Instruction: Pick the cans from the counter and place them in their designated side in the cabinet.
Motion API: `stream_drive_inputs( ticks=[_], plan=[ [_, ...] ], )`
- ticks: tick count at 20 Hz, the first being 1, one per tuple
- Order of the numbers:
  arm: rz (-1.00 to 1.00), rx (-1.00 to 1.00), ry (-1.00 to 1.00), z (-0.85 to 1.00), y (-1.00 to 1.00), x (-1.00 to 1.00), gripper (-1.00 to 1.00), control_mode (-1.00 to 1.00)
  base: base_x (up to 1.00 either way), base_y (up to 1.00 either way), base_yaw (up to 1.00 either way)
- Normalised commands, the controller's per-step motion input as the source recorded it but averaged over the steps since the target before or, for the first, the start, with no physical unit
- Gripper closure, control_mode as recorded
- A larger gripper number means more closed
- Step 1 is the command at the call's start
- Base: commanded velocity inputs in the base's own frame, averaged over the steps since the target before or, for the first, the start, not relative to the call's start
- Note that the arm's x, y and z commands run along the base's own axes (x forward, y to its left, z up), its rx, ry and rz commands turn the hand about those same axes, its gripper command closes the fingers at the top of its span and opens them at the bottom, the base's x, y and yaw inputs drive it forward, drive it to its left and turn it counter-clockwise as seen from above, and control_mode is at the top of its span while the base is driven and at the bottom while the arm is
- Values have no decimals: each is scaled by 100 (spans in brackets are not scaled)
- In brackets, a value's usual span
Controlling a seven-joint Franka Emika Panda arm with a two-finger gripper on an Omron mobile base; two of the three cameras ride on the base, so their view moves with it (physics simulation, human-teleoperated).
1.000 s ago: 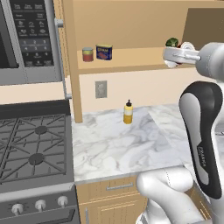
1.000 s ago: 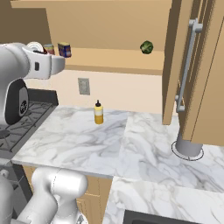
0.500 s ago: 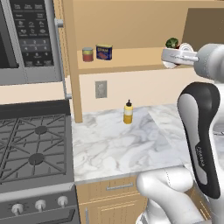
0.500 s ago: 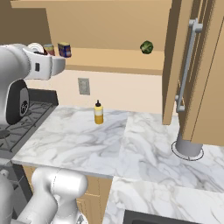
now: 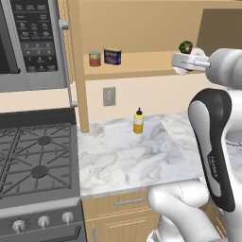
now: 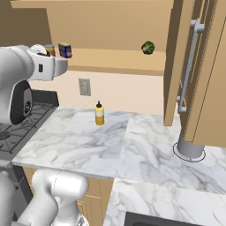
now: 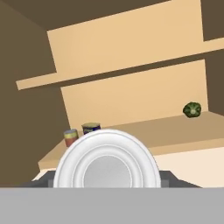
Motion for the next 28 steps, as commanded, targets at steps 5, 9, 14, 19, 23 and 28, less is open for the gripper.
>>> stream_drive_inputs(
  ticks=[5, 9, 14, 19, 23, 28],
  plan=[
    [0, 0, 3, 0, 3, 18, 100, -100, 0, 0, 0],
    [0, 0, 4, 0, 0, 18, 100, -100, 0, 0, 0],
    [0, 0, 3, -3, 1, 15, 100, -100, 0, 0, 0],
    [0, 0, 0, -15, 0, 10, 100, -100, 0, 0, 0],
    [1, 0, 0, -16, 2, 12, 100, -100, 0, 0, 0],
    [1, 0, 0, -12, 4, 17, 100, -100, 0, 0, 0]
  ],
)
